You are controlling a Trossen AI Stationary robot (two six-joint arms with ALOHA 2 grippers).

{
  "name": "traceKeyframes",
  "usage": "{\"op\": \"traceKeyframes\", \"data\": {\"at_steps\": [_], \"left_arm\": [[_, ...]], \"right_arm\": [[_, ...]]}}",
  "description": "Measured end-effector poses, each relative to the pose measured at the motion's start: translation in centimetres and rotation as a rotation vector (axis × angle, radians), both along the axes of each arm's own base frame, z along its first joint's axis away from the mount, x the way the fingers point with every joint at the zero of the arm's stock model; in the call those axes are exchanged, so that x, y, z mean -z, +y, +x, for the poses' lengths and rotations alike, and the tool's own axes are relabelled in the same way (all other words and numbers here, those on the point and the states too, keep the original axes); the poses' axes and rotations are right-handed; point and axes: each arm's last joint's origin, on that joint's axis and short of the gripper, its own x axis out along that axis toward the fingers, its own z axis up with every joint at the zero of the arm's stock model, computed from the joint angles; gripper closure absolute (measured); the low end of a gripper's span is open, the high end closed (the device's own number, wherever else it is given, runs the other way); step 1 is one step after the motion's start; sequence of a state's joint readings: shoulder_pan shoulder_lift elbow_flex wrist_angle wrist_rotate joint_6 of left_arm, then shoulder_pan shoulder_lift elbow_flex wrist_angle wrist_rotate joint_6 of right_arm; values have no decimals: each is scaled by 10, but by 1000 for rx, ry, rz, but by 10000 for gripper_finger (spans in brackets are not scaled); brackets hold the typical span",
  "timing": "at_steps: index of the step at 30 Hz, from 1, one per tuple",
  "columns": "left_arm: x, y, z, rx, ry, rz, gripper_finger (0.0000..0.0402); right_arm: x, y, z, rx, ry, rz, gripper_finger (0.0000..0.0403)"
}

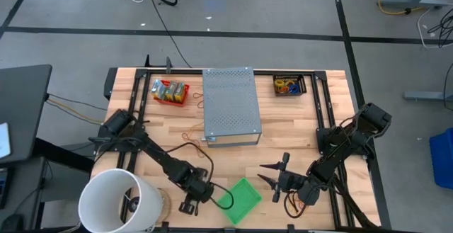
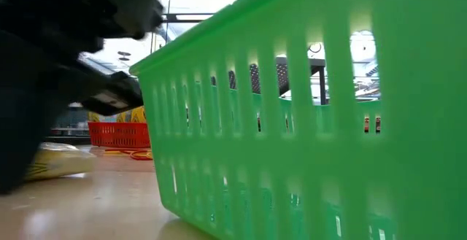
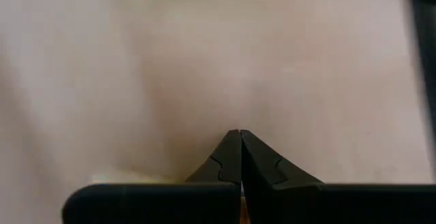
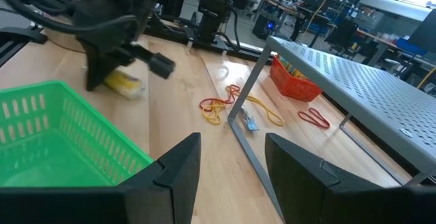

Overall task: Pick & Place Office Desk Supplies
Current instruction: Put the small yellow crayon box into the red basket

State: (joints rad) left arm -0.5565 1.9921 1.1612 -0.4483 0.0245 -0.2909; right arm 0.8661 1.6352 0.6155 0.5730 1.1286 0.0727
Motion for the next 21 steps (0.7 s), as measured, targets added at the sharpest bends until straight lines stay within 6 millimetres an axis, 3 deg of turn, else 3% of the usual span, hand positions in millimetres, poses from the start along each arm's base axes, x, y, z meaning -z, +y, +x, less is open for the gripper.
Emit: {"op": "traceKeyframes", "data": {"at_steps": [11,17,21], "left_arm": [[-26,17,-7,-169,-107,210,401],[-55,1,-22,-15,-185,179,398],[-75,-6,-34,99,-269,238,376]], "right_arm": [[0,0,0,0,-2,1,231],[0,0,0,-1,2,-6,231],[0,0,0,-1,3,-10,231]]}}
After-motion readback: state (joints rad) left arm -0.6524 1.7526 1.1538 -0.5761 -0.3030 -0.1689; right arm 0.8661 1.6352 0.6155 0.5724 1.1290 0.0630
